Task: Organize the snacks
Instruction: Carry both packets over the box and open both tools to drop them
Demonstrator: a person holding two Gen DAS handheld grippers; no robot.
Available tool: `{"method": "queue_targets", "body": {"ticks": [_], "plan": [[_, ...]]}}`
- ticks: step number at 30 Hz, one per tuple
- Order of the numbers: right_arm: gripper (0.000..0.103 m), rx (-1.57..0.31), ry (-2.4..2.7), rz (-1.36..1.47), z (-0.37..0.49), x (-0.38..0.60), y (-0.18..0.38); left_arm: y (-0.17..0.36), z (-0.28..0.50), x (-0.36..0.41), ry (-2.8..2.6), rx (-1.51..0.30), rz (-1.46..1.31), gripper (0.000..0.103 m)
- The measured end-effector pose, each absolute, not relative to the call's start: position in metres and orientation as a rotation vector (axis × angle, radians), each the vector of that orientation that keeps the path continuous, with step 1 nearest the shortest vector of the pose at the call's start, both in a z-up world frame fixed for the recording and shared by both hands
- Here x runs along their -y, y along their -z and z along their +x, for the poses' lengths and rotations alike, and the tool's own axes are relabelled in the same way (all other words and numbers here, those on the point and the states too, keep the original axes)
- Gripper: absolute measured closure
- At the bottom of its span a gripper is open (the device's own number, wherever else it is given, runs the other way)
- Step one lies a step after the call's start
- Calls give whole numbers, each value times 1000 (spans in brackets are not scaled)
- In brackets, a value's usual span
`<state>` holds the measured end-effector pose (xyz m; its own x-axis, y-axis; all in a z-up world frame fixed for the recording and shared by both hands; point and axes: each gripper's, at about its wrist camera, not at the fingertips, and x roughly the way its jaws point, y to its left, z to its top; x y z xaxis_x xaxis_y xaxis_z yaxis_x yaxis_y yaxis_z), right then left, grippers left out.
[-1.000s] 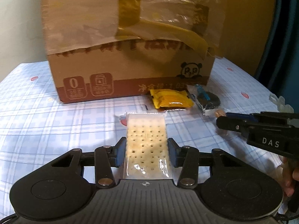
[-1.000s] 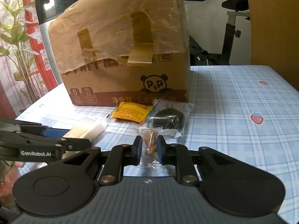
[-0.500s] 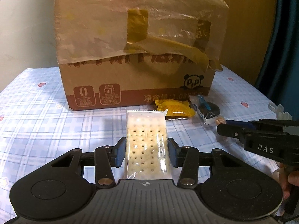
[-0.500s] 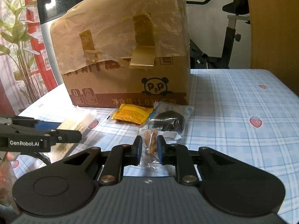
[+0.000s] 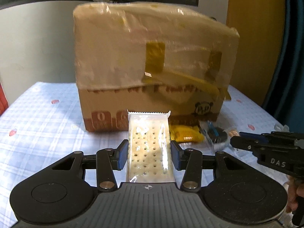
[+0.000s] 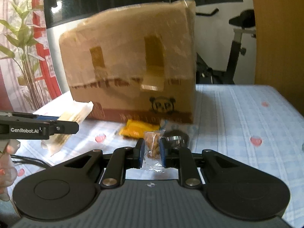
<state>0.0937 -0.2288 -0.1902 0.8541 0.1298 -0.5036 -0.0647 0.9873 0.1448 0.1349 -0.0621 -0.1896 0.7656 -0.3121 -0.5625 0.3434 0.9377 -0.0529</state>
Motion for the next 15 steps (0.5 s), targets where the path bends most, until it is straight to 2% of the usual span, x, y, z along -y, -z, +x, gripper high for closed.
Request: {"method": "queue_targets", "body": {"ticks": [8, 15], "plan": [[85, -406, -138, 109, 101, 232, 134, 143, 140, 54, 350, -472, 62, 54], [85, -258, -171, 95, 116, 242, 69, 77, 145, 48, 368, -327, 51, 54]]}}
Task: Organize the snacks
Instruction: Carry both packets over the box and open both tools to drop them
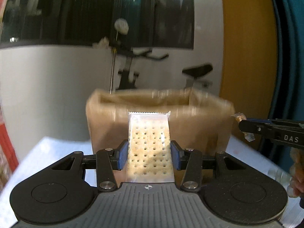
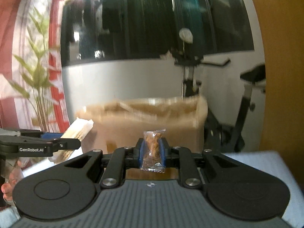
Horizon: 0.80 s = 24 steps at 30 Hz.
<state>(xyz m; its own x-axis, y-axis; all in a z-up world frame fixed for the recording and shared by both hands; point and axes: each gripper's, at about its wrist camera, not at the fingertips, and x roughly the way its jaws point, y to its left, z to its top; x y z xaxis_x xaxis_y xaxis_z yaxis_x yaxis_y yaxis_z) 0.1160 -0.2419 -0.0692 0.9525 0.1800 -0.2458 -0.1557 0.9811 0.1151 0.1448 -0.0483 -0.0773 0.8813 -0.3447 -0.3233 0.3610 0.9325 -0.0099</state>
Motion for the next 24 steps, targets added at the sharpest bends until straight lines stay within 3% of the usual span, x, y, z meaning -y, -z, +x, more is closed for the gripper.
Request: {"method": "queue_targets", "body": {"ticks": [9, 17, 24], "plan": [[85, -250, -135, 131, 189, 258, 28, 14, 199, 73, 400, -278, 53, 54], [84, -393, -39, 132, 256, 262, 49, 22, 283, 109, 377, -383, 104, 54], [74, -421, -34, 167, 250, 272, 59, 38, 292, 94, 379, -435, 81, 45]]}}
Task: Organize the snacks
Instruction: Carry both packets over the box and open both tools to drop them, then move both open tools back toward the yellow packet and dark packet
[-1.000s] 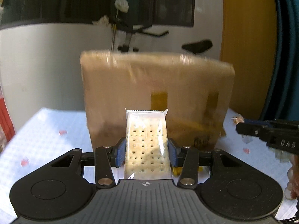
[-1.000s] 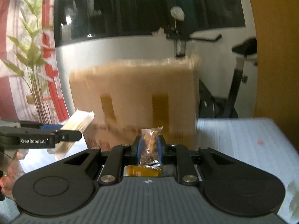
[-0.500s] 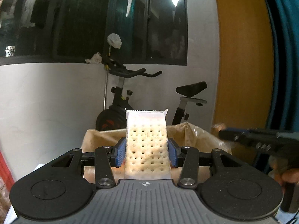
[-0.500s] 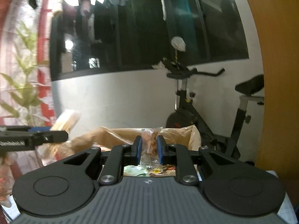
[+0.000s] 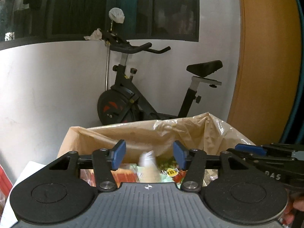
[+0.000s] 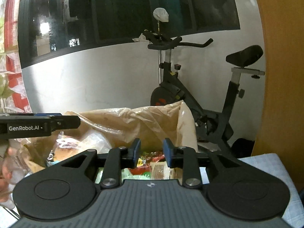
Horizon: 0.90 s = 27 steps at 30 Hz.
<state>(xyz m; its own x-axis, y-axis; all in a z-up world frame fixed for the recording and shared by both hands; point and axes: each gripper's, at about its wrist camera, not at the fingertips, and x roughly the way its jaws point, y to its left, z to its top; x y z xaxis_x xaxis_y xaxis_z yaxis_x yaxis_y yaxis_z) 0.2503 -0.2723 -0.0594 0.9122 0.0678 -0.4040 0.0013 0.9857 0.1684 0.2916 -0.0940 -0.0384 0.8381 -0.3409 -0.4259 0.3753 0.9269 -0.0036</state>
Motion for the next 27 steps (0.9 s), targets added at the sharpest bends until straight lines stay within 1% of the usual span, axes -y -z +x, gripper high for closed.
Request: {"method": "queue_targets", "body": {"ticks": [7, 13, 18, 27], "plan": [[73, -388, -73, 111, 222, 267, 53, 42, 279, 78, 398, -440, 69, 45], [73, -363, -102, 62, 194, 253, 49, 32, 252, 63, 416, -402, 52, 45], [73, -356, -114, 76, 175, 243, 49, 27, 224, 53, 419, -372, 37, 45], [73, -372, -129, 87, 144, 227, 67, 52, 185, 44, 429, -384, 40, 45]]}}
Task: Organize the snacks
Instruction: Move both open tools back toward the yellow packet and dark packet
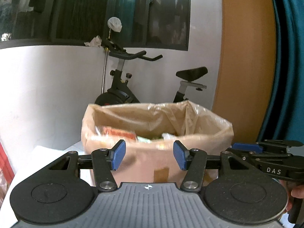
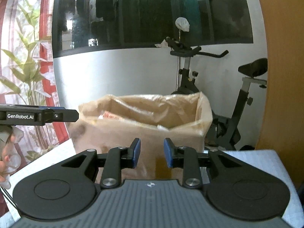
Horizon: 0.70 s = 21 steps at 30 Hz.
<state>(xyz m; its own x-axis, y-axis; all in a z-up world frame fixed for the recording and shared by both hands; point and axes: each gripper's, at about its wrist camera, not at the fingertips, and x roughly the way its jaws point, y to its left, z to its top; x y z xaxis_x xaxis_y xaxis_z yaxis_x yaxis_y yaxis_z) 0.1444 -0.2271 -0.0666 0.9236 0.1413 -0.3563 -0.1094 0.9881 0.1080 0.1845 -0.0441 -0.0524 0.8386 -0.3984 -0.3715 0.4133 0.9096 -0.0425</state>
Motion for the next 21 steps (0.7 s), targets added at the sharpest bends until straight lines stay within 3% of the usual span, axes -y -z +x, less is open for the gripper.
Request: {"method": "queue_targets", "body": {"ticks": [14, 21], "plan": [[73, -491, -112, 110, 127, 230, 132, 112, 175, 31, 411, -511, 30, 45], [73, -592, -131, 107, 130, 227, 172, 145, 182, 29, 424, -593, 29, 50]]}}
